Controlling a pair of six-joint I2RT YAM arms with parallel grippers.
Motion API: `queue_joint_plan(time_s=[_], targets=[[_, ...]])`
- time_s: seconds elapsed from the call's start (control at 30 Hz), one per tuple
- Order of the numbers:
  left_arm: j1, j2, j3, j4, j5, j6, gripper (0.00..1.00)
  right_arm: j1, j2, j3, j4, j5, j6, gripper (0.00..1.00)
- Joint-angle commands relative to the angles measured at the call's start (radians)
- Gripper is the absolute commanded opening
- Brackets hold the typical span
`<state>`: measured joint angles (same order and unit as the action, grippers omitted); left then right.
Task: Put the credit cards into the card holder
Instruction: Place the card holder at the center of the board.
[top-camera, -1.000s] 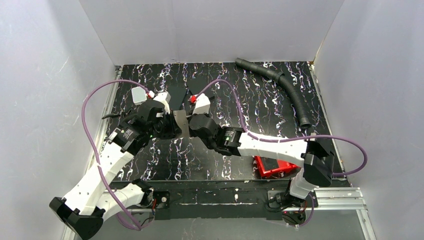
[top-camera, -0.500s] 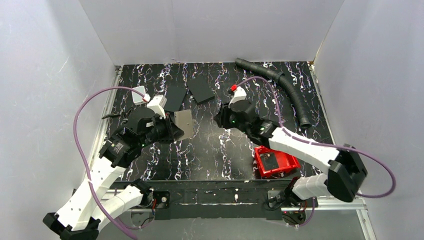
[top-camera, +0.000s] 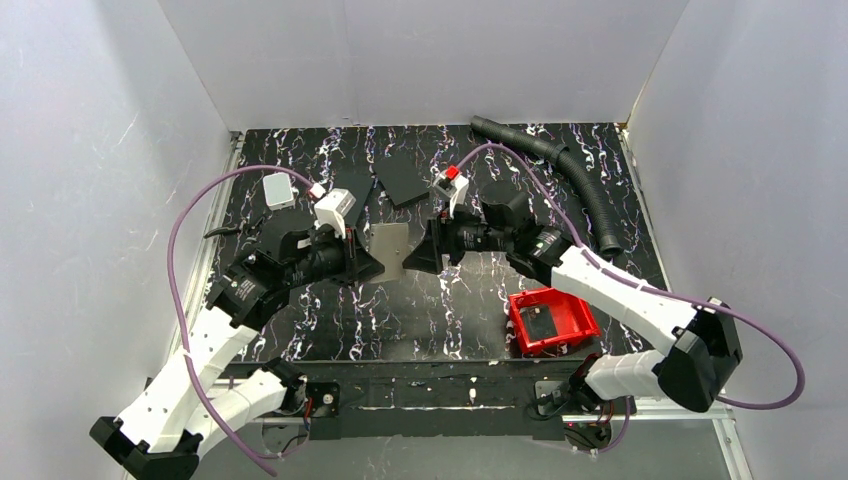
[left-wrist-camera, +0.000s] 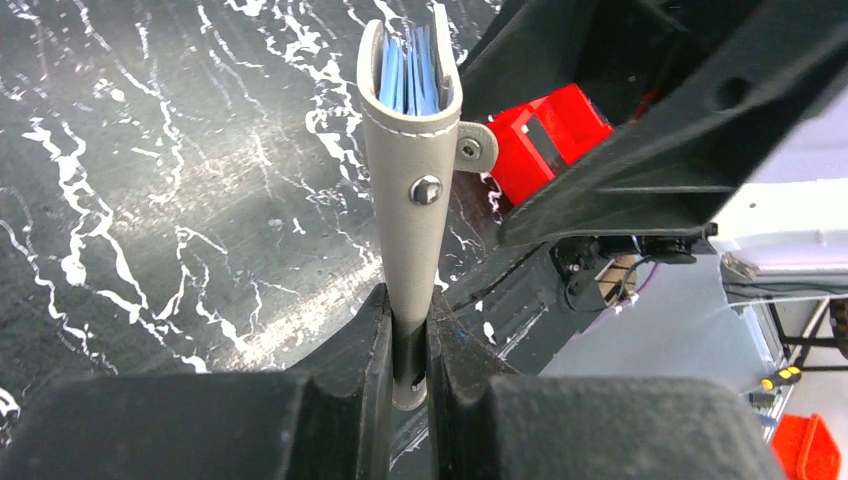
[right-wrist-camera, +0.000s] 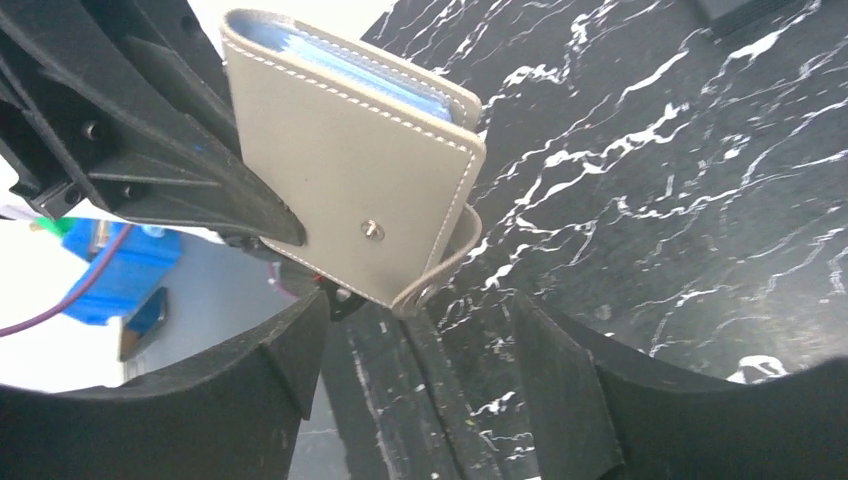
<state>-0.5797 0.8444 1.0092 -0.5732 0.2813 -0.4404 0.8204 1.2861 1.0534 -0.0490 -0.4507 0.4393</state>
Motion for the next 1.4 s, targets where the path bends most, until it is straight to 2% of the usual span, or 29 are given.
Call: queue_joint_plan(time_s=[0.0, 0.17, 0.23, 0.3, 0.4, 0.5, 0.7, 0.77, 0.8, 0.83, 0.93, 0.97, 1.0, 1.1, 1.37], targets=[[0.001, -0.013, 0.008, 0.054, 0.11, 0.045, 0.0, -0.001, 0.033, 0.016, 0.063, -0.087, 0.032, 0.7], [0.001, -0.019, 0.004, 0.061, 0.146, 0.056, 0.0, -0.018, 0.019, -0.028, 0.096, -0.039, 0.071, 0.54], [0.001, -0.023, 0.0, 0.062, 0.164, 0.066, 0.0, -0.027, -0.004, -0.047, 0.127, -0.043, 0.082, 0.54], [0.001, -0.024, -0.006, 0.065, 0.178, 0.073, 0.0, -0.035, -0.02, -0.053, 0.128, -0.058, 0.073, 0.6], [0.001, -0.019, -0.009, 0.068, 0.21, 0.081, 0.0, -0.057, -0.04, -0.063, 0.124, -0.089, 0.059, 0.59], [0.001, -0.013, -0.013, 0.071, 0.231, 0.088, 0.0, -0.077, -0.054, -0.082, 0.141, -0.121, 0.066, 0.44], [0.001, -0.014, -0.021, 0.072, 0.261, 0.101, 0.0, -0.099, -0.06, -0.094, 0.153, -0.174, 0.061, 0.28], [0.001, -0.014, -0.022, 0.073, 0.268, 0.106, 0.0, -0.099, -0.052, -0.099, 0.165, -0.208, 0.061, 0.15], [0.001, -0.015, -0.023, 0.074, 0.27, 0.107, 0.0, -0.1, -0.049, -0.104, 0.172, -0.228, 0.062, 0.06], [0.001, -0.017, -0.025, 0.078, 0.27, 0.107, 0.0, -0.1, -0.047, -0.108, 0.176, -0.243, 0.062, 0.01], [0.001, 0.0, -0.02, 0.068, 0.218, 0.085, 0.0, -0.099, -0.061, -0.124, 0.184, -0.26, 0.064, 0.01], [0.001, 0.018, -0.009, 0.047, 0.18, 0.077, 0.03, -0.099, -0.07, -0.13, 0.182, -0.245, 0.067, 0.01], [0.001, 0.044, 0.001, 0.021, 0.141, 0.072, 0.15, -0.099, -0.078, -0.138, 0.175, -0.223, 0.071, 0.01], [0.001, 0.113, 0.006, -0.022, 0.071, 0.044, 0.41, -0.099, -0.084, -0.155, 0.134, -0.169, 0.09, 0.01], [0.001, 0.197, -0.044, 0.0, -0.03, -0.066, 0.64, -0.099, -0.07, -0.228, 0.143, -0.066, 0.277, 0.01]])
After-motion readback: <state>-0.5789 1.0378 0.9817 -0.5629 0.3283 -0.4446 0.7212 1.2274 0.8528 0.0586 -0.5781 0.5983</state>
